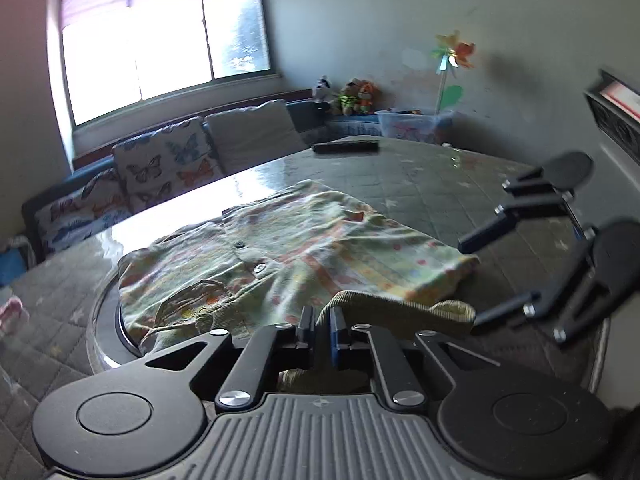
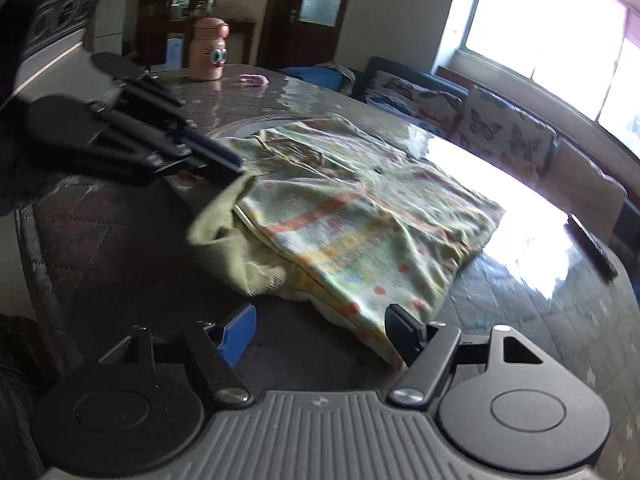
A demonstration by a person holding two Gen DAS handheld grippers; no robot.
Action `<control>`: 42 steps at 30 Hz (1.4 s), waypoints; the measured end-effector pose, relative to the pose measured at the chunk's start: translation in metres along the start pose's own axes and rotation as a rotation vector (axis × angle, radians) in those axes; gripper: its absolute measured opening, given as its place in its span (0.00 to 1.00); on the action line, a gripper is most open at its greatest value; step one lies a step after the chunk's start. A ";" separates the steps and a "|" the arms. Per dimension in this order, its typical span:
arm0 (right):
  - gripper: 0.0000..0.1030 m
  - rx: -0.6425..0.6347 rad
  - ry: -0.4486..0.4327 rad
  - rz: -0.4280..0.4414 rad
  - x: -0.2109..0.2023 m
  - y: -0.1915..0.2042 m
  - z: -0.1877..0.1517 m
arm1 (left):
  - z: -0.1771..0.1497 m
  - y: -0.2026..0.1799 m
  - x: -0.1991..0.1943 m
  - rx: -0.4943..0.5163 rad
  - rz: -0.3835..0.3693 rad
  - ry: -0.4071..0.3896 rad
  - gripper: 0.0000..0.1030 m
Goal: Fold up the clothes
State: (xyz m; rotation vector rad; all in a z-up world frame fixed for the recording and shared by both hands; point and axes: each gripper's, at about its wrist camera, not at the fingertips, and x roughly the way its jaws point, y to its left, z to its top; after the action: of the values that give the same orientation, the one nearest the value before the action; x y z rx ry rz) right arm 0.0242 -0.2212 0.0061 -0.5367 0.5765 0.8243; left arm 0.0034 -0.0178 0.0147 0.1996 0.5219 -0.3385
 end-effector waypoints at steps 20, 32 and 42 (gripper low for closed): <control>0.26 0.184 -0.035 0.128 0.034 -0.021 0.029 | -0.009 0.022 -0.034 0.027 -0.002 0.018 0.48; 0.25 0.296 -0.021 0.155 0.043 -0.035 0.031 | -0.021 0.004 -0.034 0.132 -0.024 0.009 0.56; 0.26 0.281 -0.021 0.156 0.043 -0.032 0.033 | -0.022 -0.015 -0.014 0.219 0.008 0.020 0.60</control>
State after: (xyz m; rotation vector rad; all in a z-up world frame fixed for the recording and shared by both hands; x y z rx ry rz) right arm 0.0820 -0.1960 0.0087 -0.2274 0.7085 0.8778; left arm -0.0232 -0.0218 0.0020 0.4170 0.5031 -0.3864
